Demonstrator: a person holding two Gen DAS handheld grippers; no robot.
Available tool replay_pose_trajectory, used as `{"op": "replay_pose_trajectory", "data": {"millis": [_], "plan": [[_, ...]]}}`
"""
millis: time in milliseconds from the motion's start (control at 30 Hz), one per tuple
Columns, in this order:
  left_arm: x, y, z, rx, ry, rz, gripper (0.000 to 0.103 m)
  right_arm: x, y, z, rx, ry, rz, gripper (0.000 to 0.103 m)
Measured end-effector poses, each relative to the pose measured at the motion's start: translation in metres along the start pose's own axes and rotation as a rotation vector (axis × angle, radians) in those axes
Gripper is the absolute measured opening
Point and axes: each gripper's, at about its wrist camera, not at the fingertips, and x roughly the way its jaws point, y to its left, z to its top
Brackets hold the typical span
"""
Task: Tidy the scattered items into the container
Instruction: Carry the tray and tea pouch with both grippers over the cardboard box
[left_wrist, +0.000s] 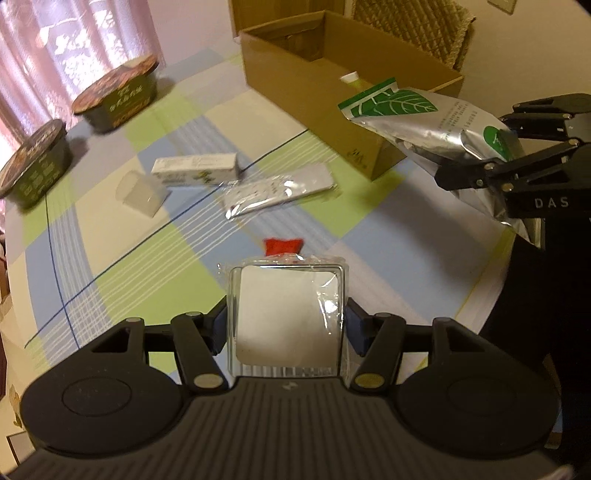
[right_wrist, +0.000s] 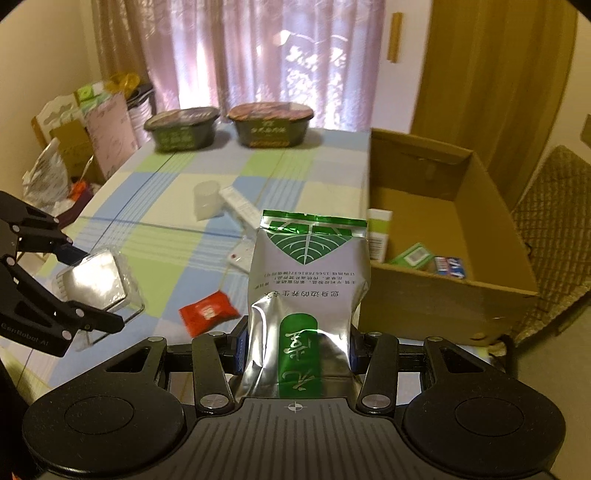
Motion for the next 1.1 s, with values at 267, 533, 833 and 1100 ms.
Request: {"op": "replay_pose_trajectory", "data": {"millis": [267,533,833,1100], "plan": [[-0.006,-0.024,0.035,0.028,-0.042,-0.018,0.056,-0.018,-0.042,0.003,0.058,-0.036,-0.036,0.049],[-0.003,-0.052,0.098,0.071,-0.119,-0.051,0.056,-0.026,-0.092,0.025,0.056,-0.068,-0.099,0.049],[0.013,-0.075,0.166,0.113,-0.178,-0.095,0.056,-0.015,-0.142,0.045,0.074,-0.07,-0.124,0.049],[0.033,-0.076,0.21,0.081,-0.22,-0.153,0.056,0.003,-0.168,0.06,0.089,-0.069,-0.125,0.049]]}}
